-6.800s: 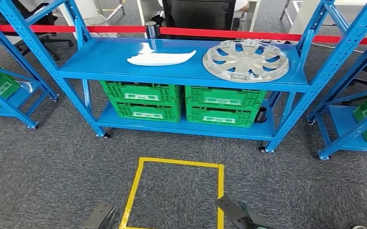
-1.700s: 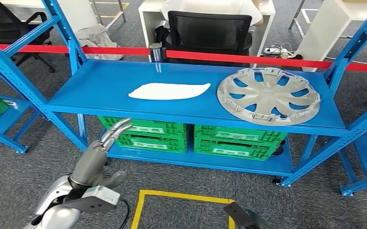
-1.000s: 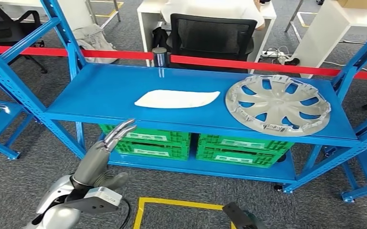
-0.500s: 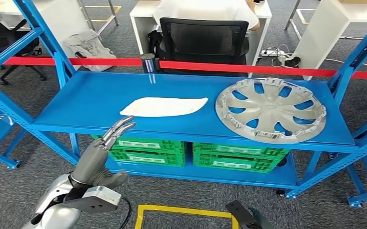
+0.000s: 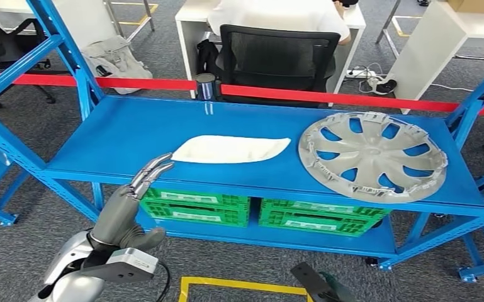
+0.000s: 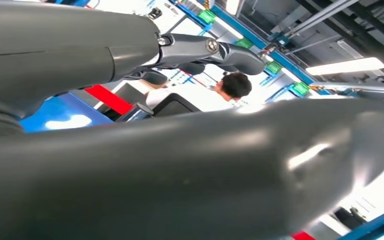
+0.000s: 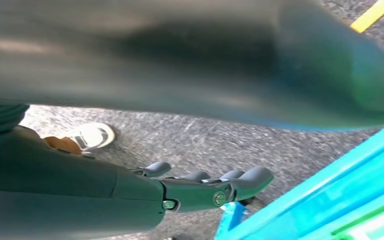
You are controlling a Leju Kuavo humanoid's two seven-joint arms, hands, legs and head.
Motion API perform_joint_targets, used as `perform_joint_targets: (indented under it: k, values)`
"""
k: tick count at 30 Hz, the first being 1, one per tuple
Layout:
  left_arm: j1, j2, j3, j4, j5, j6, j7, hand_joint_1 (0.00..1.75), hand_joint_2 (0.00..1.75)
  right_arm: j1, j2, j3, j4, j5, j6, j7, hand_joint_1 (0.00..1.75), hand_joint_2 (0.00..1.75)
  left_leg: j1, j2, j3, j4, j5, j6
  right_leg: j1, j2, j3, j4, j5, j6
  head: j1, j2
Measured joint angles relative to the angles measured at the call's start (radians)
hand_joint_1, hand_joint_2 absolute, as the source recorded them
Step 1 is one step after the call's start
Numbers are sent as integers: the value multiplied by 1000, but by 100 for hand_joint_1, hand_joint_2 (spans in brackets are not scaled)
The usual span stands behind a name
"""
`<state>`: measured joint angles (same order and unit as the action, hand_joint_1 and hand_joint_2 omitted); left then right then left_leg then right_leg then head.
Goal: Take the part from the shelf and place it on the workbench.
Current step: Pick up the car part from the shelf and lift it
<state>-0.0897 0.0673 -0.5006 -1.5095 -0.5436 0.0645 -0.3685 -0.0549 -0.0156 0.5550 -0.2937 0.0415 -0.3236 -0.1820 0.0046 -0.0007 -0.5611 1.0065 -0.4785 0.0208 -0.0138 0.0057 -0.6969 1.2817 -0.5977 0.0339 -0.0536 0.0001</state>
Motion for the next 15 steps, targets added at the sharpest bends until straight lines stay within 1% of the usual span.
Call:
perform_joint_targets:
  k: [1, 2, 3, 4, 5, 6, 8, 9, 11, 12, 15]
  values:
    - [4, 0, 2, -4, -1, 2, 0, 0, 0, -1, 0, 1, 0, 2, 1, 1, 0, 0, 1, -1, 9, 1, -7, -4, -2, -1, 18, -60, 49, 1, 0, 0]
    - [8, 0, 5, -9, -1, 3, 0, 0, 0, -2, 0, 2, 0, 3, 2, 2, 0, 0, 1, -2, 17, 3, -15, -9, -3, -2, 43, -129, 93, 1, 0, 0]
    - [11, 0, 8, -15, -1, 4, 1, 0, 0, -3, 1, 4, 0, 4, 3, 3, 0, 0, 0, -3, 22, 6, -23, -15, -3, -3, 68, -191, 122, 0, 0, 0]
    - [14, 0, 11, -20, -2, 4, 6, 0, 0, -5, 1, 5, 0, 6, 3, 5, 0, 0, -2, -3, 24, 8, -30, -19, -4, -4, 84, -233, 137, -3, -1, 0]
    - [18, 0, 15, -26, -2, 4, 13, 0, 0, -5, 2, 6, 0, 6, 4, 6, 0, 0, -4, -4, 24, 10, -34, -19, -3, -4, 90, -248, 136, -7, -1, 0]
    - [21, 0, 18, -31, -3, 4, 21, 0, 0, -7, 3, 7, 0, 6, 4, 7, 0, 0, -6, -4, 25, 10, -36, -16, -3, -3, 92, -253, 133, -11, -2, 0]
    - [26, 0, 24, -41, -4, 3, 33, 0, 0, -8, 4, 8, 0, 7, 4, 8, 0, 0, -7, -4, 29, 4, -36, -7, -1, -2, 92, -253, 131, -17, -3, 0]
    - [29, 0, 27, -46, -5, 2, 35, 0, 0, -9, 5, 9, 0, 8, 4, 9, 0, 0, -7, -4, 32, 1, -36, -7, 0, -1, 93, -253, 129, -20, -3, 0]
    - [37, 1, 34, -54, -5, 2, 35, 0, 0, -10, 5, 13, 0, 10, 4, 11, 0, 0, -7, -4, 37, -6, -35, -9, 0, -1, 95, -253, 126, -25, -3, 0]
    - [40, 1, 37, -58, -5, 2, 36, 0, 0, -11, 5, 14, 0, 11, 4, 13, 0, 0, -7, -4, 39, -8, -35, -12, 1, -1, 95, -253, 125, -26, -3, 0]
    - [45, 2, 41, -67, -7, 2, 36, 0, 0, -14, 5, 16, 0, 13, 4, 15, 0, 0, -6, -4, 42, -14, -34, -29, 2, -2, 96, -252, 123, -30, -3, 0]
